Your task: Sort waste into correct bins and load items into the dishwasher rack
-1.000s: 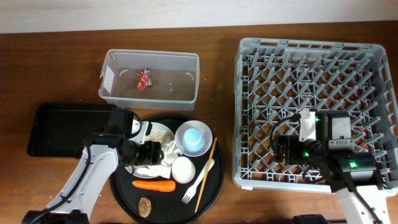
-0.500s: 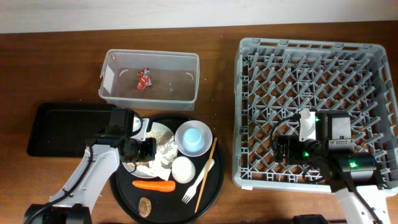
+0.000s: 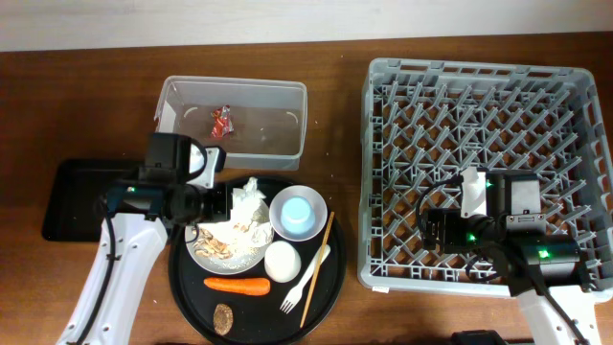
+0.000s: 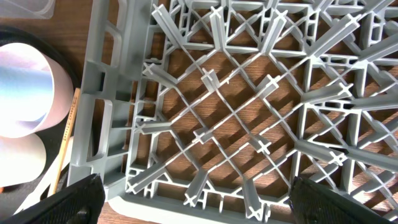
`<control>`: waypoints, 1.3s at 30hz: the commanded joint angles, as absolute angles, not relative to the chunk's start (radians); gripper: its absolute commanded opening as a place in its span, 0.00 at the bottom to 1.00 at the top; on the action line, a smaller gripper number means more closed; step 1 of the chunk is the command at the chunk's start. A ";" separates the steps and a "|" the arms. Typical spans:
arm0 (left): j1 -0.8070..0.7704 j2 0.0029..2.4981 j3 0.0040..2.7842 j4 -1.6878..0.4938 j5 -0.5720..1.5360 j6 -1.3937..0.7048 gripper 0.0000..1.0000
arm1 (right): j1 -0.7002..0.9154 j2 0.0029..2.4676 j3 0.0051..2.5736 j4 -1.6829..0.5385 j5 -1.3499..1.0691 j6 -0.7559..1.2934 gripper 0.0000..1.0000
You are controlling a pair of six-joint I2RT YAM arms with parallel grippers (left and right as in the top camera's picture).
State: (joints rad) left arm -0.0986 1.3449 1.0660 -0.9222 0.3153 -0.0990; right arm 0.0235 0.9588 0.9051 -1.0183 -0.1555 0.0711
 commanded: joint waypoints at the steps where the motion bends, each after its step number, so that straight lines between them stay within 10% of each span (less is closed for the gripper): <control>1: -0.097 1.335 1.145 -0.912 0.329 -0.105 0.01 | 0.033 0.957 0.920 -1.017 -0.146 0.068 0.98; 16: -0.098 1.636 1.235 -0.297 0.225 -0.113 0.14 | 0.033 0.957 0.920 -1.018 -0.147 0.069 0.98; 18: -0.098 1.682 1.235 -0.309 0.261 -0.124 0.35 | 0.033 0.957 0.920 -1.018 -0.147 0.068 0.98; 21: -0.098 1.652 1.241 -0.361 0.320 -0.124 0.99 | 0.033 0.957 0.920 -1.018 -0.147 0.068 0.98; 30: -0.098 1.443 1.234 -1.050 0.334 -0.124 0.99 | 0.033 0.957 0.920 -1.018 -0.147 0.068 0.98; 39: -0.098 1.447 0.923 -0.917 0.357 -0.278 0.93 | 0.033 0.957 0.920 -1.019 -0.147 0.069 0.98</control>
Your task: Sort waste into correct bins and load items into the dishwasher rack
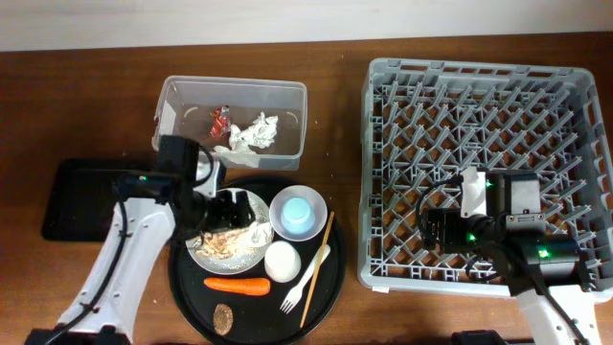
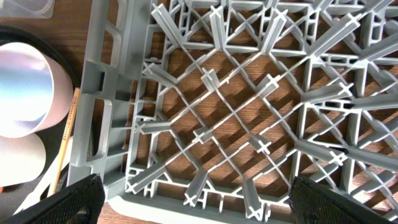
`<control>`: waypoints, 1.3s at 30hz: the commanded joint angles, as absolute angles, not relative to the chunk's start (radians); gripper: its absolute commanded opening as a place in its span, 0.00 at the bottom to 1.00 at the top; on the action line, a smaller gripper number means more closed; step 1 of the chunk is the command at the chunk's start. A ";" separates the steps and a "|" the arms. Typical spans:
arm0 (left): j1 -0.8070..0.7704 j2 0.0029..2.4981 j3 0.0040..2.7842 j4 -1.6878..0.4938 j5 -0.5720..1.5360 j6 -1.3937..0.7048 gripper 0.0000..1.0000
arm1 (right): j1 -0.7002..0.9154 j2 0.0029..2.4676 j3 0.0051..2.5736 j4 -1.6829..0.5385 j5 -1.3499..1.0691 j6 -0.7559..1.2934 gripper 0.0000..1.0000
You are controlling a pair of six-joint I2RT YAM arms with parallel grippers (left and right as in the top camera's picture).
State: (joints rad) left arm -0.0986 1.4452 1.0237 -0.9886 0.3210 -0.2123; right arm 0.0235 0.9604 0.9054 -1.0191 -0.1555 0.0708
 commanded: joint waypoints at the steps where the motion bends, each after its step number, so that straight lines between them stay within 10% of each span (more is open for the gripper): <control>1: -0.098 1.447 0.885 -0.872 0.369 -0.277 0.92 | 0.033 0.957 0.920 -1.018 -0.147 0.069 0.98; 7: -0.103 1.447 0.787 -0.729 0.378 -0.277 0.66 | 0.033 0.957 0.920 -1.019 -0.147 0.069 0.99; 29: -0.255 1.498 0.779 -0.661 0.216 -0.313 0.54 | 0.033 0.957 0.920 -1.033 -0.147 0.068 0.98; 39: -0.255 1.484 0.806 -0.656 0.220 -0.315 0.07 | 0.033 0.957 0.920 -1.034 -0.147 0.068 0.98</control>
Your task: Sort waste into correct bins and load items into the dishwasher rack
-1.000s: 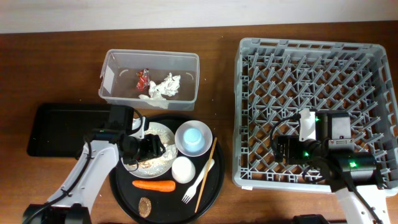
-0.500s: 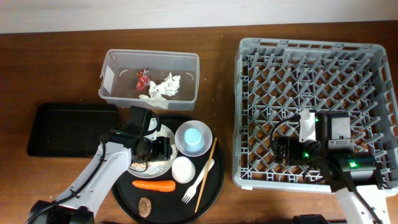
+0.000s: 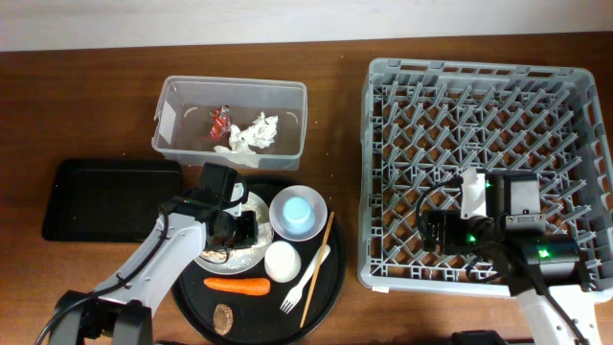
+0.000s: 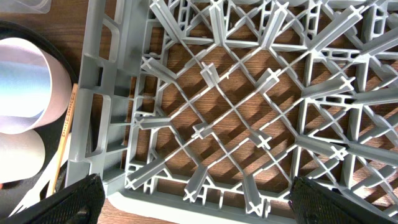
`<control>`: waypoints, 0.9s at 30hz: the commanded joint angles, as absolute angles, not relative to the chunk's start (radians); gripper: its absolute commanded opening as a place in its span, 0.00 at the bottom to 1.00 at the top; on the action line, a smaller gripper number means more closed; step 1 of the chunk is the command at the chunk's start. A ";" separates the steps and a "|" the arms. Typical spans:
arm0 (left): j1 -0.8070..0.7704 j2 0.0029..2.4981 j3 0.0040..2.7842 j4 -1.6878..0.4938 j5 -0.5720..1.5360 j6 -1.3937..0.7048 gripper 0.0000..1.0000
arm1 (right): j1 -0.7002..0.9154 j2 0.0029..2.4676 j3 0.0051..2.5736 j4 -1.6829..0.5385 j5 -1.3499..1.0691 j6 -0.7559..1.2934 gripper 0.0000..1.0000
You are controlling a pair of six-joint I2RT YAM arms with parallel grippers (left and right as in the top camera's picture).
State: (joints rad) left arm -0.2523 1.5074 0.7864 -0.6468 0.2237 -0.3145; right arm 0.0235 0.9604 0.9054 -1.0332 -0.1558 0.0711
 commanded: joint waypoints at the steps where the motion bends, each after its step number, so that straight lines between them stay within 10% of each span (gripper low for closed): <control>1: -0.255 1.470 0.815 -0.665 0.220 -0.315 0.01 | 0.033 0.957 0.920 -1.034 -0.147 0.068 0.98; 13: -0.254 1.328 1.100 -0.791 0.046 -0.314 0.01 | 0.033 0.957 0.920 -1.034 -0.147 0.068 0.98; 27: -0.193 1.648 1.162 -0.240 -0.021 -0.313 0.02 | 0.033 0.957 0.920 -1.033 -0.200 0.068 0.98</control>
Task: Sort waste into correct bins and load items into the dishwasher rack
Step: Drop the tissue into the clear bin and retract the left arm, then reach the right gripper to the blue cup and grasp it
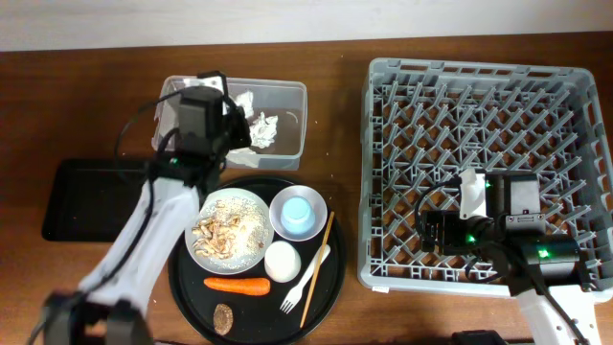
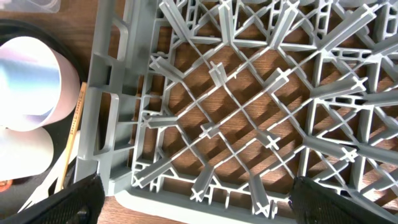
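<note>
In the overhead view my left gripper hangs over the clear bin, seemingly shut on a white tissue scrap. A crumpled tissue lies in the bin. On the round black tray are a plate of food scraps, a blue-bottomed cup, a white cup, a carrot, a fork and a chopstick. My right gripper is open over the front left corner of the grey dishwasher rack, holding nothing.
A black rectangular tray lies left of the round one. A small brown lump sits at the round tray's near edge. The rack fills the right half of the table. The wrist view also shows the white cup beside the rack.
My left gripper was down on the plate; now it is up over the clear bin with a white scrap at its fingertips, and the plate shows only food scraps. The right gripper shifted slightly.
At first my left gripper was at a crumpled tissue on the plate. Then that tissue lay in the clear bin and the gripper was back at the plate. It stayed on the plate, and now it is over the bin again. The right arm hovered open over the rack throughout.
</note>
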`<control>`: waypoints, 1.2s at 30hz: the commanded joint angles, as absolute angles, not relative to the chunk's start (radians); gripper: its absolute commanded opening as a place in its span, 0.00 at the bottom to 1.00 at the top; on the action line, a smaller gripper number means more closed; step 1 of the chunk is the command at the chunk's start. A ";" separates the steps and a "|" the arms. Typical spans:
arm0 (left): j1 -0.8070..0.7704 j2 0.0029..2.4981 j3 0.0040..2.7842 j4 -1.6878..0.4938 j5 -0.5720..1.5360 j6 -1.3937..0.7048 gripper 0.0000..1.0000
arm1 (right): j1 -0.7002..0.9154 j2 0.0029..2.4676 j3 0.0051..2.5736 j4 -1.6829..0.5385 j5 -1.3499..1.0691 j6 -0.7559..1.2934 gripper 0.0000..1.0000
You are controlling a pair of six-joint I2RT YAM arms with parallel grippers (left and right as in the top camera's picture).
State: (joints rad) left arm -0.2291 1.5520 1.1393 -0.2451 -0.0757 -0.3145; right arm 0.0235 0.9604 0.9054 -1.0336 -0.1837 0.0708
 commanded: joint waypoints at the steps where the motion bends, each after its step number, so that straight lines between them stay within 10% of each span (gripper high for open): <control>1: -0.179 1.673 1.170 -0.241 0.002 -0.313 0.15 | 0.033 0.957 0.920 -1.033 -0.200 0.068 0.98; 7: -0.099 1.626 1.287 -0.513 0.049 -0.238 0.99 | 0.033 0.957 0.920 -1.008 -0.279 0.068 0.98; 18: 0.149 1.503 1.317 -1.238 0.037 -0.242 0.99 | 0.151 1.176 1.184 -1.129 -0.313 0.049 0.98; 36: 0.215 1.503 1.312 -1.259 0.038 -0.242 0.99 | 0.766 1.763 1.442 -0.932 0.044 0.298 0.98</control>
